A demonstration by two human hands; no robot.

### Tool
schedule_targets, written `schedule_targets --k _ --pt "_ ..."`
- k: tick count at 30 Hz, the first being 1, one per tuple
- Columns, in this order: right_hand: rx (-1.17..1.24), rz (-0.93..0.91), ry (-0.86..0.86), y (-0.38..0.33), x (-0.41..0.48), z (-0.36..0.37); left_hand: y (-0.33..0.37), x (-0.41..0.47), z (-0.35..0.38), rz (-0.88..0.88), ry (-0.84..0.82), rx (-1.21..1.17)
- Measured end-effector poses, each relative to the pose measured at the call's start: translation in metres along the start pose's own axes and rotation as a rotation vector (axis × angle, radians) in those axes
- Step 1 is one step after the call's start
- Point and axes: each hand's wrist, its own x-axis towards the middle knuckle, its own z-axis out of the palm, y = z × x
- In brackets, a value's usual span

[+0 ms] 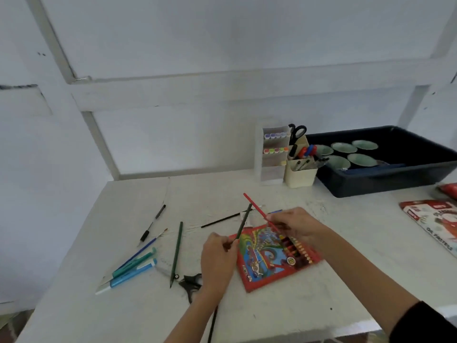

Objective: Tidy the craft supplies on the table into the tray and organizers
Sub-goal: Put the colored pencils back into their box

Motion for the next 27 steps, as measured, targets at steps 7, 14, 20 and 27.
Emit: schedule_targets --k 7,14,20,27 --pt "-0.39 -0.145 0.203 0.027 -0.009 -0.118 0.035 0.002 0.051 0.117 -0.115 0.161" --pt "-0.796 -0.26 0.317 0.047 -0.018 -0.185 0.045 0.008 0.075 0.18 -0.105 0.33" --pt "-0.945 -0.375 0.2 0.049 -0.025 -0.201 0.043 0.003 0.085 0.252 -0.064 0.382" --pt "-1.069 -0.517 0.134 0.05 -0.015 -0.175 0.046 -0.007 0.093 0.351 -0.091 0.373"
